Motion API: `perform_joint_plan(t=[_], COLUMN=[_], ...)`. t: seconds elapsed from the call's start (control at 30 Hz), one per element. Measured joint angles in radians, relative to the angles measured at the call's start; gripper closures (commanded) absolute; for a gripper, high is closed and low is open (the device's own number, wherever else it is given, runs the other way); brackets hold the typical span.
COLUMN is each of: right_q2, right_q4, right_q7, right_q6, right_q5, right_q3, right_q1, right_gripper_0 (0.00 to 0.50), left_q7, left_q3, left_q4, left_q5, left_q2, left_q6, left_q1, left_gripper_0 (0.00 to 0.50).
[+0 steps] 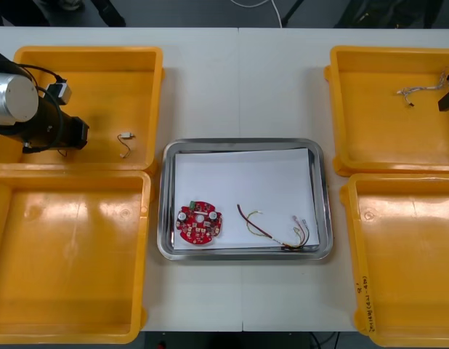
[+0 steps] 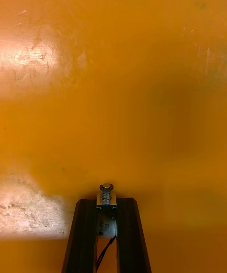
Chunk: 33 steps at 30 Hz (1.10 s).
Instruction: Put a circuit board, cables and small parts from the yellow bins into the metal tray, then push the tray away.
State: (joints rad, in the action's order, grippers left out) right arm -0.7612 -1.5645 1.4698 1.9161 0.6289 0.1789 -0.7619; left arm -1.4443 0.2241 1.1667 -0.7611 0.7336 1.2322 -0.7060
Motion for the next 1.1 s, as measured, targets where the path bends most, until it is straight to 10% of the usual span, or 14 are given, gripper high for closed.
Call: perform_joint_plan(t=[0.47, 1.1], right_q2=[0.022, 0.046], right_q4=[0.194, 0.592], right_q7=[0.000, 0.014], right_q6=[-0.007, -0.412], right_q5=[-0.058, -0.080], right_q3=[0.000, -0.019], right_q1=[-0.078, -0.211], right_gripper_0=[0.000, 0.000], left_q7=[0.000, 0.000], left_q3=[-0.080, -0.226], left_q4=[0.110, 0.454], left_q5=[0.000, 0.025], left_q2=[0.001, 0.001], left_q6=[0.192, 0.616], left_q1=[0.001, 0.001], left_gripper_0=[0.500, 0.500])
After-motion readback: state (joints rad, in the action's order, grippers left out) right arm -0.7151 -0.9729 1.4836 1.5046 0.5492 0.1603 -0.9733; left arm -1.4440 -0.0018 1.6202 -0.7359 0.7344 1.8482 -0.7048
